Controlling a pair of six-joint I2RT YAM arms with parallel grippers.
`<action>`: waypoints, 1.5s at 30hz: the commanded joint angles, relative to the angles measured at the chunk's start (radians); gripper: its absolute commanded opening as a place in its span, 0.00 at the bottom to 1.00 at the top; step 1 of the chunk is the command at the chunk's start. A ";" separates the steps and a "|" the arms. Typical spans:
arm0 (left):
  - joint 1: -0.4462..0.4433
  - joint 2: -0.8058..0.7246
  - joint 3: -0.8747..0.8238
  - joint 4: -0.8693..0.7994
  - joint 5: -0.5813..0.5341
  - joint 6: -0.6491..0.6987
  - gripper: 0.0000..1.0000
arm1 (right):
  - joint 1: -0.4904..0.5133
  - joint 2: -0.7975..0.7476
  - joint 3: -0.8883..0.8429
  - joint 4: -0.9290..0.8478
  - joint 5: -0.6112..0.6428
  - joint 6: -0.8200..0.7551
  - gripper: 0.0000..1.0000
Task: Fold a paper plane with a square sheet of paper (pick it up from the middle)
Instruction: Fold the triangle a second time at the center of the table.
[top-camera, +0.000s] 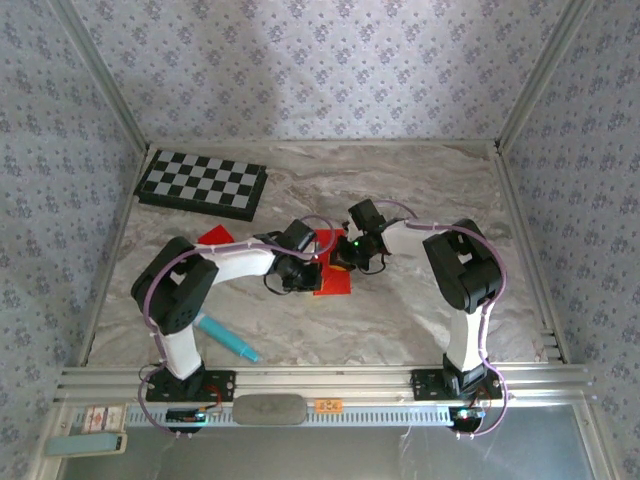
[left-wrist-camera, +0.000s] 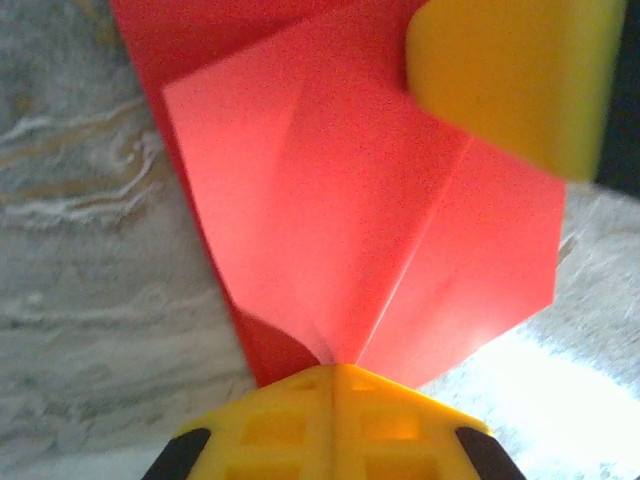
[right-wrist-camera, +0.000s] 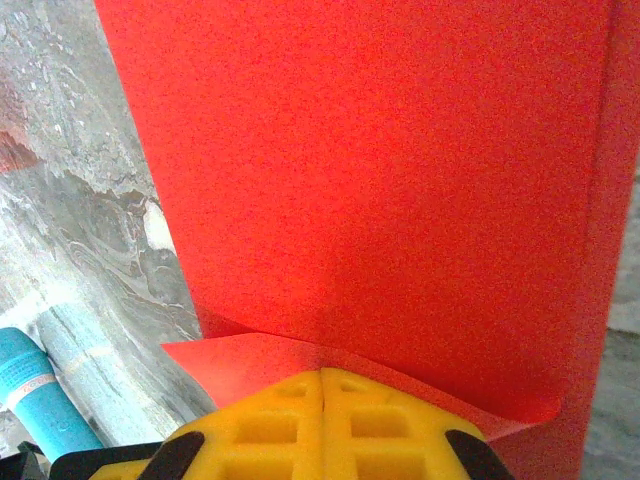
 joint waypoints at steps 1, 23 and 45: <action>0.001 -0.041 0.003 -0.185 -0.022 0.061 0.03 | -0.007 0.087 -0.030 -0.107 0.149 -0.009 0.00; 0.002 -0.005 -0.007 0.085 -0.003 -0.153 0.03 | -0.009 0.063 -0.022 -0.085 0.113 -0.006 0.02; 0.001 0.020 -0.078 0.152 -0.001 -0.199 0.00 | 0.051 -0.113 -0.052 -0.041 0.073 0.018 0.07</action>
